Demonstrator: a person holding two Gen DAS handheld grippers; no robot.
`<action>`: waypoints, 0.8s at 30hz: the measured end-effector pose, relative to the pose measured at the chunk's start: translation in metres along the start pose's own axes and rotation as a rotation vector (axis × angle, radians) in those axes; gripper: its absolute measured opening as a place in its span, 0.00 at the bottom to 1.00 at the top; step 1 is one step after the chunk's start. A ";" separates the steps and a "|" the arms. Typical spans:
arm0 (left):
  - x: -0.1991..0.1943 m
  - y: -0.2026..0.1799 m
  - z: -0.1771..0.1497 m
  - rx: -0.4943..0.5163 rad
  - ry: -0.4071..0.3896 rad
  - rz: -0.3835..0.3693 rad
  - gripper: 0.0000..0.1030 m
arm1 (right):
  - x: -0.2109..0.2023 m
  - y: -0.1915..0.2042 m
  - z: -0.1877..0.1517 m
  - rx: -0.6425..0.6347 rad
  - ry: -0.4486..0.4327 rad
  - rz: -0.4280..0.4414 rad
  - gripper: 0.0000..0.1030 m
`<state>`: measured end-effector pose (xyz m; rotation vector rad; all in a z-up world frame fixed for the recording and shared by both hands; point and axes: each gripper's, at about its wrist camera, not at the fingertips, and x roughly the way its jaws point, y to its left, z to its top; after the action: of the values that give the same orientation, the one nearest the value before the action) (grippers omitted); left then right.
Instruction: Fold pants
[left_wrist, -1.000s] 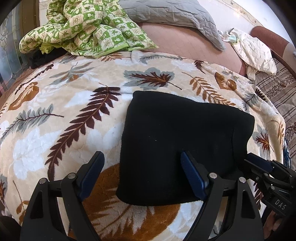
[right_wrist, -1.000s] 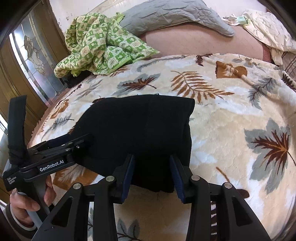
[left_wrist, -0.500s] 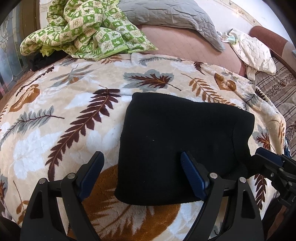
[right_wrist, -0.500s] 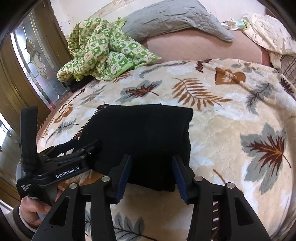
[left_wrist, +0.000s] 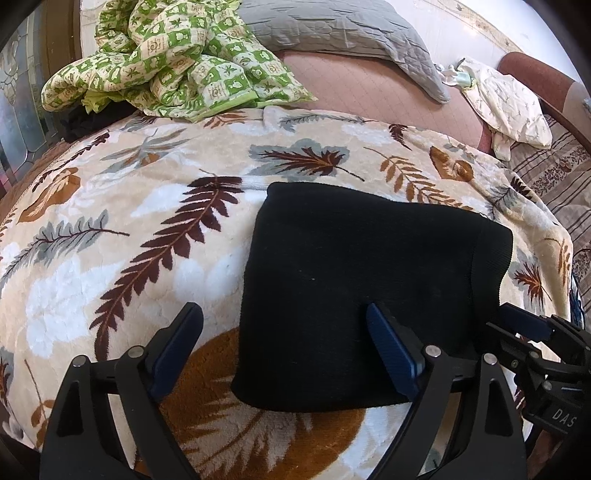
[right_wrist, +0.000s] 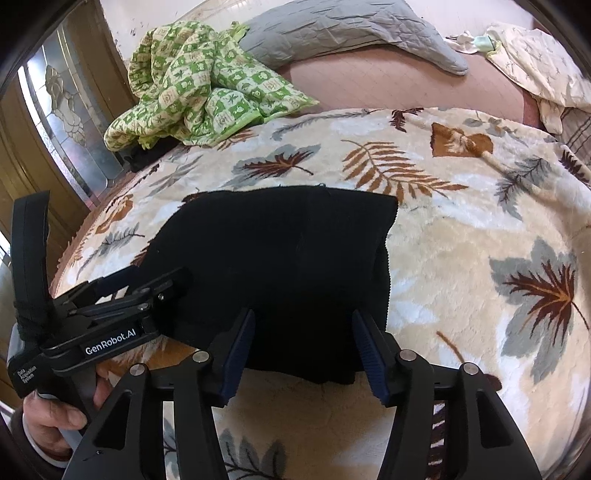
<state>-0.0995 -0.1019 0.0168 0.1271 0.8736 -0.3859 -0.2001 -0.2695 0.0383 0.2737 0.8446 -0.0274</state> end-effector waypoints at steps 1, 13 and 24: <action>0.000 0.001 0.000 -0.002 0.000 -0.001 0.89 | 0.000 0.000 -0.001 -0.003 -0.002 -0.001 0.55; -0.003 -0.003 -0.001 0.029 -0.024 0.017 0.90 | 0.000 0.000 0.000 0.008 0.001 0.004 0.58; -0.019 0.014 0.007 -0.019 -0.070 -0.039 0.89 | -0.017 -0.007 0.007 0.050 -0.030 0.024 0.72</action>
<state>-0.1001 -0.0851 0.0352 0.0788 0.8114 -0.4163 -0.2071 -0.2793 0.0544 0.3297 0.8111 -0.0302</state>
